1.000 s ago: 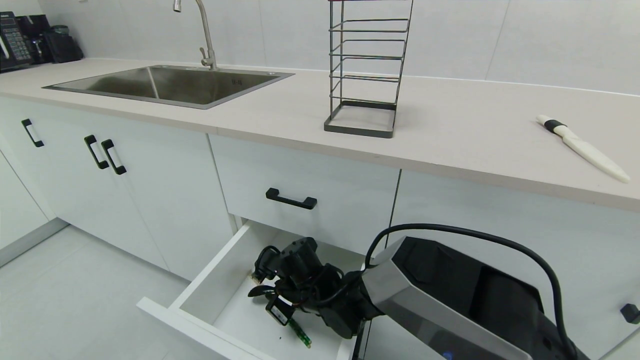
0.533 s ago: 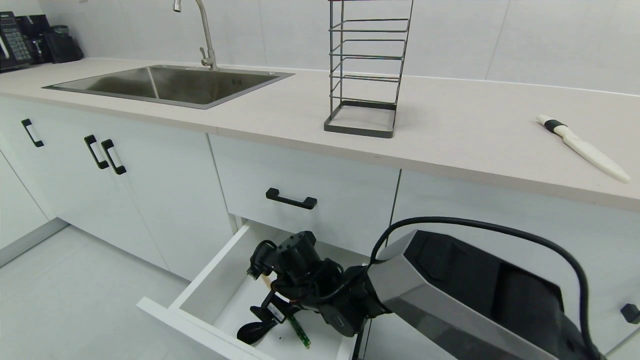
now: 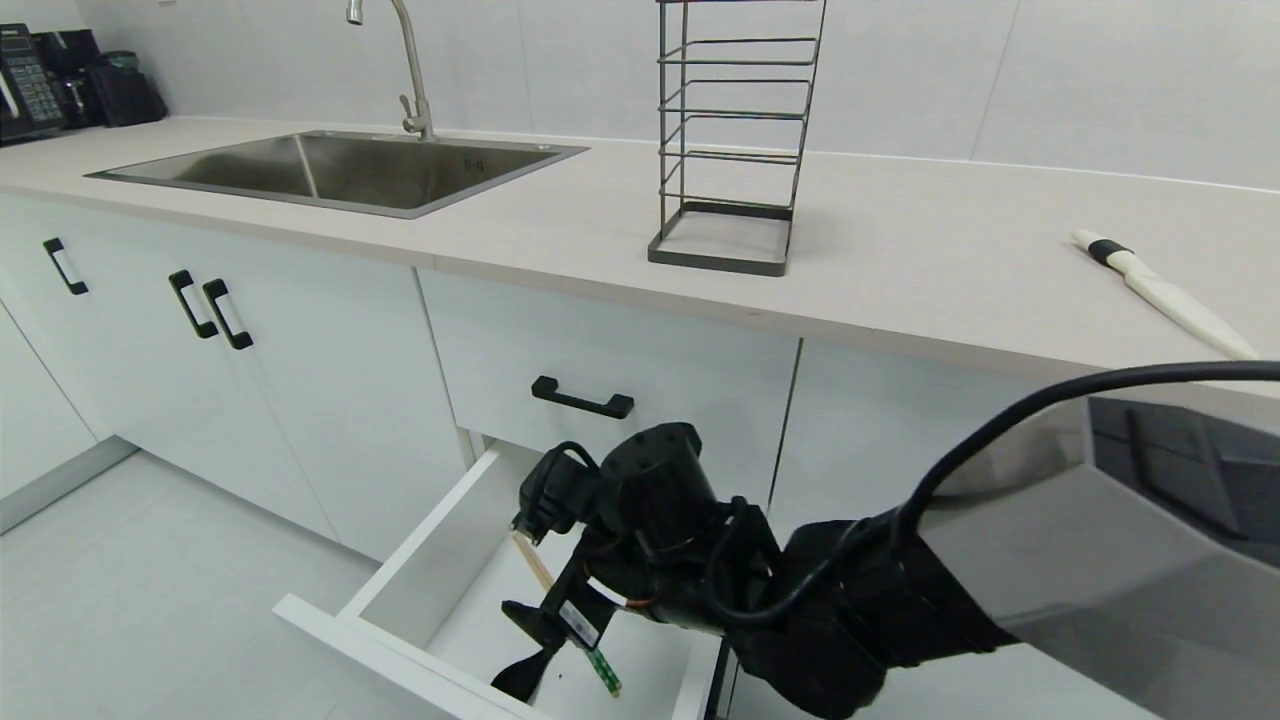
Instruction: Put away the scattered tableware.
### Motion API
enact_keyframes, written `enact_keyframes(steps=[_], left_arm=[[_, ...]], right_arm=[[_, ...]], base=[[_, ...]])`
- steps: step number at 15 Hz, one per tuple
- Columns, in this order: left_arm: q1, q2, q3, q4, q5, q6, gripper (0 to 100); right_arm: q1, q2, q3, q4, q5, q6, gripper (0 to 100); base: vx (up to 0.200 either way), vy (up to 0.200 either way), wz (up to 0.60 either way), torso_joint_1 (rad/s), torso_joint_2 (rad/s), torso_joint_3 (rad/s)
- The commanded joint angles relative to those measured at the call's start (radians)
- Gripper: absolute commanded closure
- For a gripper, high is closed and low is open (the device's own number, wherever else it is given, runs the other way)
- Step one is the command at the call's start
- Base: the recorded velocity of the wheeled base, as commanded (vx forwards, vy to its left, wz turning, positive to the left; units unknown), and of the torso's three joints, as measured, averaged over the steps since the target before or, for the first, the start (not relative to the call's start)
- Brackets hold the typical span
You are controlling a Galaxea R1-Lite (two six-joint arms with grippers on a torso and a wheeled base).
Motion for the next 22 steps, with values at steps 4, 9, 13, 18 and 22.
enact_keyframes(steps=[4, 9, 13, 18, 22], left_arm=[[0.000, 0.001, 0.000, 0.000, 0.001, 0.000, 0], [0.000, 0.001, 0.000, 0.000, 0.001, 0.000, 0], [0.000, 0.001, 0.000, 0.000, -0.001, 0.000, 0], [0.000, 0.001, 0.000, 0.000, 0.001, 0.000, 0], [0.000, 0.001, 0.000, 0.000, -0.001, 0.001, 0]], right_arm=[[0.035, -0.275, 0.407, -0.250, -0.036, 0.087, 0], [0.035, -0.606, 0.710, -0.325, -0.061, 0.169, 0], [0.018, -0.813, 0.852, -0.323, -0.061, 0.225, 0], [-0.106, -1.118, 0.973, -0.290, -0.021, 0.225, 0], [-0.332, -1.414, 1.030, -0.254, 0.028, 0.199, 0]], base=[[0.000, 0.000, 0.00, 0.000, 0.00, 0.000], [0.000, 0.000, 0.00, 0.000, 0.00, 0.000], [0.000, 0.000, 0.00, 0.000, 0.00, 0.000], [0.000, 0.000, 0.00, 0.000, 0.00, 0.000], [0.000, 0.000, 0.00, 0.000, 0.00, 0.000]])
